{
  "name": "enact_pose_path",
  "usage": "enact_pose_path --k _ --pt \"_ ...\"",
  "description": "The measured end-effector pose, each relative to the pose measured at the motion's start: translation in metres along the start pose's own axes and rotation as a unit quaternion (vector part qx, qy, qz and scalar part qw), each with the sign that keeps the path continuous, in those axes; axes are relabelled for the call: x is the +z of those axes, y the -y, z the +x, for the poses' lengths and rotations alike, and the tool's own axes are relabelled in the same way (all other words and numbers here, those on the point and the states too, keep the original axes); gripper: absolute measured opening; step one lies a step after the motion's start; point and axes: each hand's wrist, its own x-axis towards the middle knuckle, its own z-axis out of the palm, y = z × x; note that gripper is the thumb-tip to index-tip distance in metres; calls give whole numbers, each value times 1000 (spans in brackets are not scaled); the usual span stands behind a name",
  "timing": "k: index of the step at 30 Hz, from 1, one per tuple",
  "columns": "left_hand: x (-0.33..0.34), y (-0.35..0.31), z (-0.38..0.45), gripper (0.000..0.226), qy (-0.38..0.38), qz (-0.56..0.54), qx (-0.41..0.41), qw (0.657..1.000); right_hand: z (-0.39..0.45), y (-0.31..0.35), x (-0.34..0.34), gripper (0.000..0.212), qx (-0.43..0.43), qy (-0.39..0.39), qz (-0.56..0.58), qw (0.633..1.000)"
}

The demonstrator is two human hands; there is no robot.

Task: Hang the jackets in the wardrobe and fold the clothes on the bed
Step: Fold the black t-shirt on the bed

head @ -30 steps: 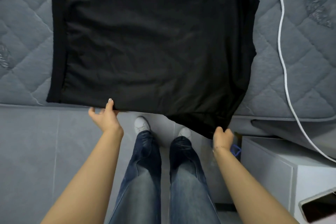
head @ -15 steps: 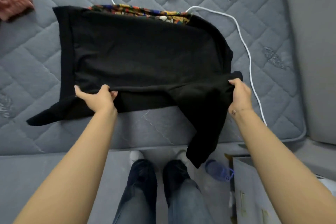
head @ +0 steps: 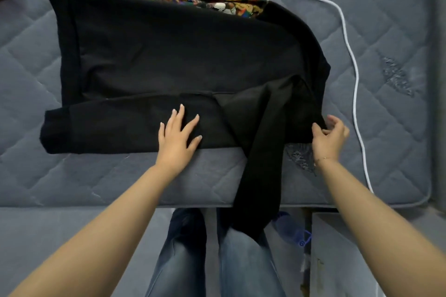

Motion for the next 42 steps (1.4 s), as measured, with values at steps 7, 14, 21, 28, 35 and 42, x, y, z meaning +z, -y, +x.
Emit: enact_pose_path --k 7,14,21,28,35,42 --pt "47 -25 24 72 89 139 -22 986 34 -59 -20 46 -86 86 -270 955" --pt "47 -29 27 80 118 150 -35 981 28 -58 -19 37 -17 19 -240 970" --pt "47 -56 -32 34 -22 -135 -109 985 -65 -15 -11 21 -73 140 -51 986" --pt "49 -76 -85 13 -14 -328 -217 919 -42 47 65 62 -95 220 -381 893" --pt "40 -94 -91 17 91 -501 -400 762 -45 49 66 32 -64 298 -255 917" --pt "33 -95 -94 81 309 -632 -499 507 -54 107 22 31 205 367 302 856"
